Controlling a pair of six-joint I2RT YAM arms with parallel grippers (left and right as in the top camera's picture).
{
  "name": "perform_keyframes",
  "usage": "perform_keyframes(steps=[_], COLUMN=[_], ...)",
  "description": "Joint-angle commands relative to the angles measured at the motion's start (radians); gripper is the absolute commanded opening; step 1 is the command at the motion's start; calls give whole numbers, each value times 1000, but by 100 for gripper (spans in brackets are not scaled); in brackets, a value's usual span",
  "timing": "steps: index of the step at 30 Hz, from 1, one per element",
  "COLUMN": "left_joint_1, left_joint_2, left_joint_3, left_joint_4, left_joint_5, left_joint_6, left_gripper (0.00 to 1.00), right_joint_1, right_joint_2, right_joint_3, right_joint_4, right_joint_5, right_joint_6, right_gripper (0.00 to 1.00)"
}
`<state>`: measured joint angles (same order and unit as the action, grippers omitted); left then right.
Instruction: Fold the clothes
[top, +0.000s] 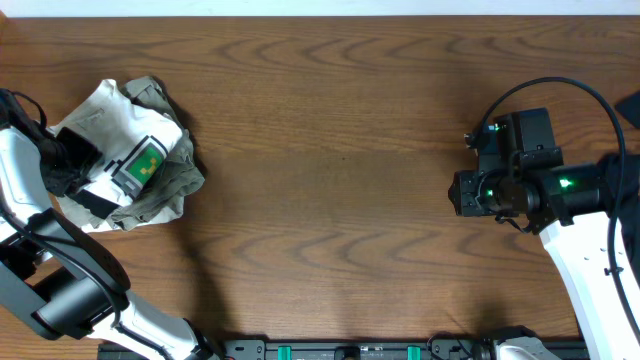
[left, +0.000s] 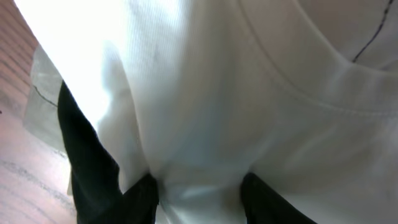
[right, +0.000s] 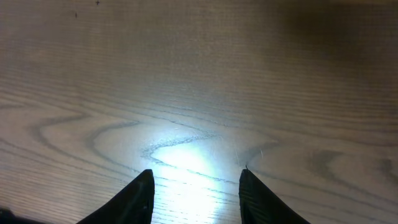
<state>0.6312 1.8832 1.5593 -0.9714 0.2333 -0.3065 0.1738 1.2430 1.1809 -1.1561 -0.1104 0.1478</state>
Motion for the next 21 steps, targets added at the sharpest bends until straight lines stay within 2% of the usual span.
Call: perform_keyframes(steps=[1, 4, 7, 9, 11, 12, 15, 21], left_joint_1=[7, 7, 7, -1, -21, -35, -115, -360], left_joint_2=[-24, -72, -142, -199, -257, -284, -366, -449], left_joint_3=[-12, -10, -10, -10, -10, -10, -10, -10], left_joint_4=[13, 27, 27, 27, 34, 36, 39, 42], left_joint_5=[26, 39, 46, 68, 104, 122, 174, 173], left_joint_6=[-10, 29, 44, 76, 114, 131, 208, 270], left_gripper=[41, 40, 42, 46, 49, 50, 56, 72], right_joint_1=[-9, -9, -9, -9, -9, -9, -9, -10], right_joint_2=[4, 4, 4, 4, 4, 4, 4, 4], right_joint_3=[-3, -3, -3, -3, -3, -3, -3, -3], right_joint_4=[-3, -3, 7, 22, 45, 56, 99, 219], right_joint_5=[9, 9, 9, 8, 5, 5, 5, 19], right_joint_6=[-7, -7, -7, -7, -7, -7, -7, -7], right_gripper=[43, 44, 50, 60, 75, 79, 89, 99])
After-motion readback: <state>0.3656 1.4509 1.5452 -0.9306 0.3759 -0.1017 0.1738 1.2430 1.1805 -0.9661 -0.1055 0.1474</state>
